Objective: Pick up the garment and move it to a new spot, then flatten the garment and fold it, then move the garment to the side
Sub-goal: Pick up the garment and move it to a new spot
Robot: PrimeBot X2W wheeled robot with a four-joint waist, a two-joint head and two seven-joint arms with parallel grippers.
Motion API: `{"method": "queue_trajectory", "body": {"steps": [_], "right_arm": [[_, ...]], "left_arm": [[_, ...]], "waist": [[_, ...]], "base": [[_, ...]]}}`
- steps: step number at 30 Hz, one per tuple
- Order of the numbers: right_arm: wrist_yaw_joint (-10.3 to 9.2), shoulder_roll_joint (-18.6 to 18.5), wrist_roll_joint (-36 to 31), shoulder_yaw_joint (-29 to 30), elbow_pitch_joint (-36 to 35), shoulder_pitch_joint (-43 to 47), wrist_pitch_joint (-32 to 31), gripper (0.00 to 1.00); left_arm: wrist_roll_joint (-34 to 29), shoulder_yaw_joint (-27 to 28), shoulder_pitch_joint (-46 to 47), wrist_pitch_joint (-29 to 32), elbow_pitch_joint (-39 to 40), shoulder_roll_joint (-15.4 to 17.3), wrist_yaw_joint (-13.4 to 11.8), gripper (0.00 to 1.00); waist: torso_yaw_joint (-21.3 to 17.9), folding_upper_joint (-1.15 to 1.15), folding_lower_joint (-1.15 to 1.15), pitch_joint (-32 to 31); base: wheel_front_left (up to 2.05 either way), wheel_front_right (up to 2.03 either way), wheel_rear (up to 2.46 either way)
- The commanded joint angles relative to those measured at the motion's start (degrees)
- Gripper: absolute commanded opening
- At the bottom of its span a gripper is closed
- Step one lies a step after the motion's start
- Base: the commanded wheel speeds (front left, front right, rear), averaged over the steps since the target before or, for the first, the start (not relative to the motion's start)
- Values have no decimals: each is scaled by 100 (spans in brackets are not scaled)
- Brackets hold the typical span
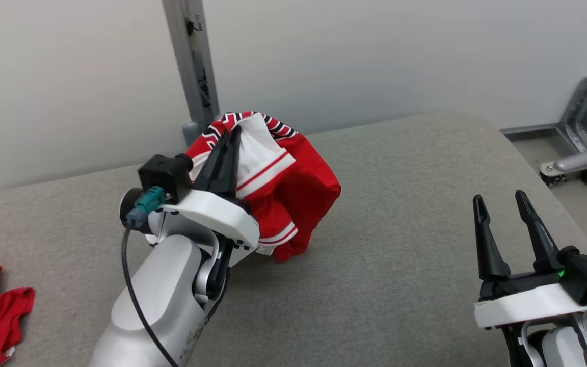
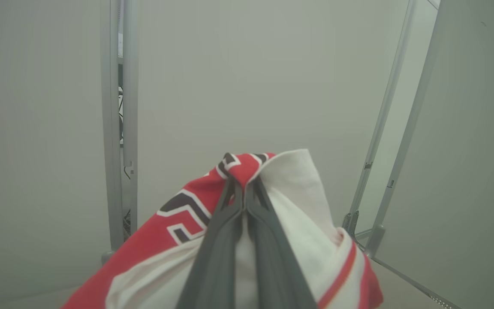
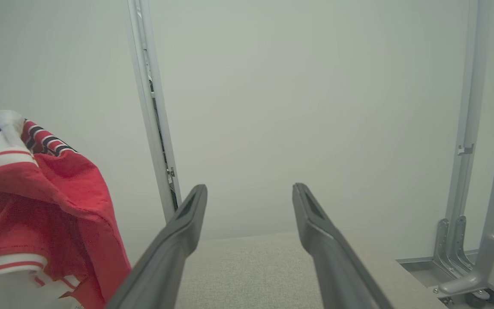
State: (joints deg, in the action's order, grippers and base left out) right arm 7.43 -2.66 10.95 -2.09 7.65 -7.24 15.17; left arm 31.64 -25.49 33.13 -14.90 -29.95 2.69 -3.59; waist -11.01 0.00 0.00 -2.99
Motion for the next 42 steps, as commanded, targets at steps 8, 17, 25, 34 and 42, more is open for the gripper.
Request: {"method": "queue_trajectory", "body": {"steps": [8, 17, 25, 34, 42], "right_arm": [[9, -34, 44, -55, 45, -121, 15, 100], [8, -44, -60, 21, 18, -65, 15, 100], [8, -41, -156, 307, 78, 17, 16, 100], [8, -43, -341, 234, 155, 136, 15, 100], [7, -40, -462, -2, 436, 303, 15, 100]], "left_arm": [[565, -1040, -172, -18, -1167, 36, -152, 26], [1069, -1450, 9, -17, -1606, 34, -100, 100], [651, -173, -292, -17, -1137, 149, -131, 100], [-735, 1321, -1470, -17, 48, 438, -280, 100], [-1302, 1703, -2632, -17, 490, 133, 20, 100]], "waist": [[-638, 0, 0, 380], [-293, 0, 0, 334], [294, 0, 0, 139], [1091, 0, 0, -106], [1412, 0, 0, -255]], "base": [[0, 0, 0], [0, 0, 0], [0, 0, 0], [0, 0, 0], [0, 0, 0]]}}
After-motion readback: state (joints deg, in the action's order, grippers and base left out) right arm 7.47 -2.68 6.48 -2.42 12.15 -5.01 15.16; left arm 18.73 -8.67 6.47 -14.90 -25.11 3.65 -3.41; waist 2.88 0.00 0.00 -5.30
